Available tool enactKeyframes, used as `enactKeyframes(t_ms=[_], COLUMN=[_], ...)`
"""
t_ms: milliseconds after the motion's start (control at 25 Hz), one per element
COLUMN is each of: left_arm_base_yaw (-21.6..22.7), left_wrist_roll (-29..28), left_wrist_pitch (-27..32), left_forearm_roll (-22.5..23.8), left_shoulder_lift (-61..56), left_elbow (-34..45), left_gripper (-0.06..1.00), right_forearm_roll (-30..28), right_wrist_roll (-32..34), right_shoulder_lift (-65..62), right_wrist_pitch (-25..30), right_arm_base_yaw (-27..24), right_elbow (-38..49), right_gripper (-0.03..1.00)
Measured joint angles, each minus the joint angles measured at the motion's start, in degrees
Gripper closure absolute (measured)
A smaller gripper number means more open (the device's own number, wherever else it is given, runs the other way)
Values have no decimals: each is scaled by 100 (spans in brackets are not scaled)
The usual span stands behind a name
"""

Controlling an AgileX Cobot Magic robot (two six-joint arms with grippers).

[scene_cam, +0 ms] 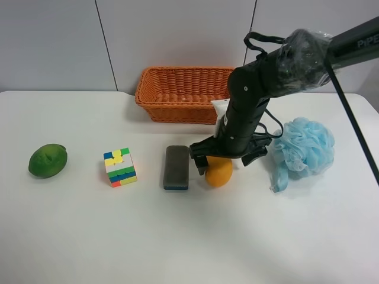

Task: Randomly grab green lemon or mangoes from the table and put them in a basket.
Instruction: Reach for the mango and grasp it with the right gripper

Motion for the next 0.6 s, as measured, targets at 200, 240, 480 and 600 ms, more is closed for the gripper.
enactKeyframes(t_ms=[200, 240, 480, 600], left_arm_base_yaw=[0, 0, 0, 0], left_wrist_roll=[0, 0, 0, 0], left_wrist_pitch=[0, 0, 0, 0], left_forearm_roll=[0, 0, 0, 0], left_shoulder_lift=[0, 0, 0, 0], left_elbow=[0, 0, 0, 0], left_gripper=[-5, -5, -5, -5], right_forearm_roll=[6, 6, 6, 6], right_wrist_roll=[7, 14, 30, 38], right_shoulder_lift=[153, 158, 162, 162], right_wrist_pitch=[-120, -147, -148, -154], right_arm_base_yaw=[0, 0, 0, 0], right_elbow=[0, 0, 0, 0], right_gripper=[-2, -2, 27, 33])
